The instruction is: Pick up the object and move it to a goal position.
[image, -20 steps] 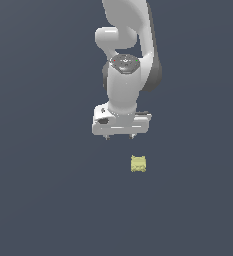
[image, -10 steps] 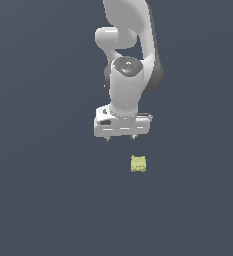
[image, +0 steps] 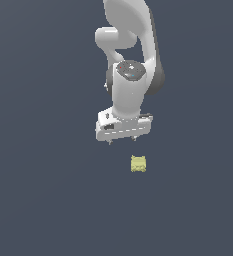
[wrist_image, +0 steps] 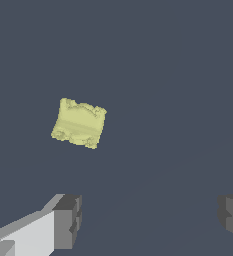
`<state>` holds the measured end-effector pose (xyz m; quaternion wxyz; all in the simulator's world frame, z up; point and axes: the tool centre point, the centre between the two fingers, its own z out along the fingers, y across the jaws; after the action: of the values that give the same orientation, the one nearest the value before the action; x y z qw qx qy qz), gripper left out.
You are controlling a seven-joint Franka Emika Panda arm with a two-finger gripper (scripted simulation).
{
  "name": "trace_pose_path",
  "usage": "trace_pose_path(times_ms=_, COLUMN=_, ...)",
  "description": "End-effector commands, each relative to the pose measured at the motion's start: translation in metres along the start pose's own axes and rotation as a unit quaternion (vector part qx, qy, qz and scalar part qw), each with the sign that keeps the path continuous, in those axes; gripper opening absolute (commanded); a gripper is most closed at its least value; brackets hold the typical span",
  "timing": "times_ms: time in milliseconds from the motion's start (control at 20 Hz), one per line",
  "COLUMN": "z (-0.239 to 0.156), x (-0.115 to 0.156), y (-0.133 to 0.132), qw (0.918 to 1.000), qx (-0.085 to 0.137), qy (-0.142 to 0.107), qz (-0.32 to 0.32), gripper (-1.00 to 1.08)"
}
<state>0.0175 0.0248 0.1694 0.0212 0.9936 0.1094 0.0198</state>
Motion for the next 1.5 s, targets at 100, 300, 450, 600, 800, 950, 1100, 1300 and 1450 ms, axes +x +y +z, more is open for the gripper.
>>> trace_pose_path(times_ms=100, z=0.006, x=0.005, y=-0.005, qw=0.9988, qx=0.000, qy=-0.002, qz=-0.049, gripper=1.00)
trace_pose_path(times_ms=300, z=0.013, x=0.010, y=-0.011, qw=0.9943, qx=0.001, qy=-0.005, qz=-0.106, gripper=1.00)
trace_pose_path(times_ms=450, z=0.019, x=0.014, y=-0.016, qw=0.9883, qx=0.002, qy=-0.007, qz=-0.152, gripper=1.00)
trace_pose_path(times_ms=600, z=0.025, x=0.018, y=-0.021, qw=0.9801, qx=0.003, qy=-0.008, qz=-0.198, gripper=1.00)
trace_pose_path(times_ms=800, z=0.032, x=0.023, y=-0.028, qw=0.9660, qx=0.006, qy=-0.009, qz=-0.258, gripper=1.00)
trace_pose_path(times_ms=950, z=0.038, x=0.027, y=-0.033, qw=0.9531, qx=0.008, qy=-0.010, qz=-0.302, gripper=1.00)
trace_pose_path(times_ms=1100, z=0.043, x=0.031, y=-0.038, qw=0.9383, qx=0.010, qy=-0.010, qz=-0.345, gripper=1.00)
trace_pose_path(times_ms=1300, z=0.051, x=0.036, y=-0.045, qw=0.9156, qx=0.014, qy=-0.010, qz=-0.402, gripper=1.00)
trace_pose_path(times_ms=1450, z=0.056, x=0.040, y=-0.050, qw=0.8965, qx=0.016, qy=-0.009, qz=-0.443, gripper=1.00)
